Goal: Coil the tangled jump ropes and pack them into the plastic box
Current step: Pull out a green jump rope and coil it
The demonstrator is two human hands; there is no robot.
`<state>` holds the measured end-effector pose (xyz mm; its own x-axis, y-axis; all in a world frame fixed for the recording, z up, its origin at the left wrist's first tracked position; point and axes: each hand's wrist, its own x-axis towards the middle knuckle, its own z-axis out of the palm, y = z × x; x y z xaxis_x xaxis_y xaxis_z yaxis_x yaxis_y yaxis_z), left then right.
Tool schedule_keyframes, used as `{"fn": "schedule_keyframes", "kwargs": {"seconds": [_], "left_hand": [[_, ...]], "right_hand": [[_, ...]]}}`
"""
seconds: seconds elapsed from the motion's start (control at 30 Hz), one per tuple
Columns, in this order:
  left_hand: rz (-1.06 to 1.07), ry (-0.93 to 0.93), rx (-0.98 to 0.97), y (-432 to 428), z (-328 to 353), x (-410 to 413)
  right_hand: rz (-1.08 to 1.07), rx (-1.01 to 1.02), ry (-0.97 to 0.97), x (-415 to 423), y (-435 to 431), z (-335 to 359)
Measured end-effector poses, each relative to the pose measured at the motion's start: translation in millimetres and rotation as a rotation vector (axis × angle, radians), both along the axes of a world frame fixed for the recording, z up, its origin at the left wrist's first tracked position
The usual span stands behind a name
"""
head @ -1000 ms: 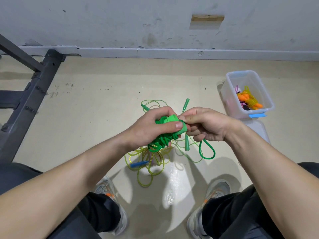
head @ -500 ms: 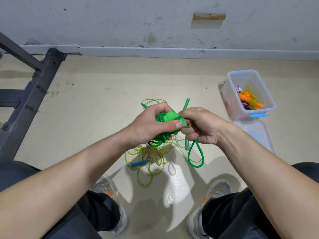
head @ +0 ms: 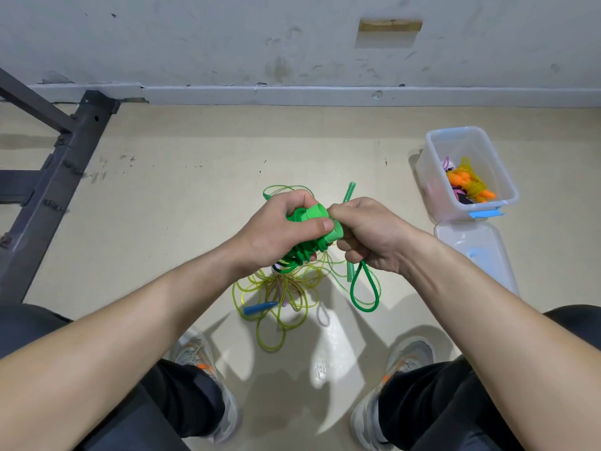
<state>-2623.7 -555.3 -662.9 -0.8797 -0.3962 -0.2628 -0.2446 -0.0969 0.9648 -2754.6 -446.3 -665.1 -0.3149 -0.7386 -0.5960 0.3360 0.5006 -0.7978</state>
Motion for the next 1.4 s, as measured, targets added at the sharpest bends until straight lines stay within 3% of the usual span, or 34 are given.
{"fn": "schedule_keyframes", "kwargs": {"seconds": [0.3, 0.53, 0.77, 0.87, 1.0, 1.17, 1.3, 1.4], "left_hand": [[0.024, -0.038, 0.029, 0, -6, -3], [0.181, -0.008, 0.064, 7, -10, -6], [0.198, -0.010, 0.099, 8, -11, -8], [0.166, -0.016, 0.096, 7, -14, -9], [0.100, -0.051, 0.173, -2, -14, -11], [0.127, -0.135, 0.426, -13, -11, -10], [0.243, -0.180, 0.208, -18, -14, -10], [0.172, -0.161, 0.223, -20, -11, -6]], "right_hand": [[-0.013, 0.037, 0.004, 3, -1, -9], [-0.062, 0.015, -0.049, 15, -5, -14], [-0.096, 0.076, 0.008, 18, -10, -24], [-0.156, 0.046, -0.063, 22, -8, -27], [-0.146, 0.032, 0.028, 17, -8, -28], [-0.113, 0.052, 0.194, 11, -7, -31], [-0.136, 0.071, 0.268, 10, -6, -33], [-0.171, 0.102, 0.341, 9, -4, -37]]}}
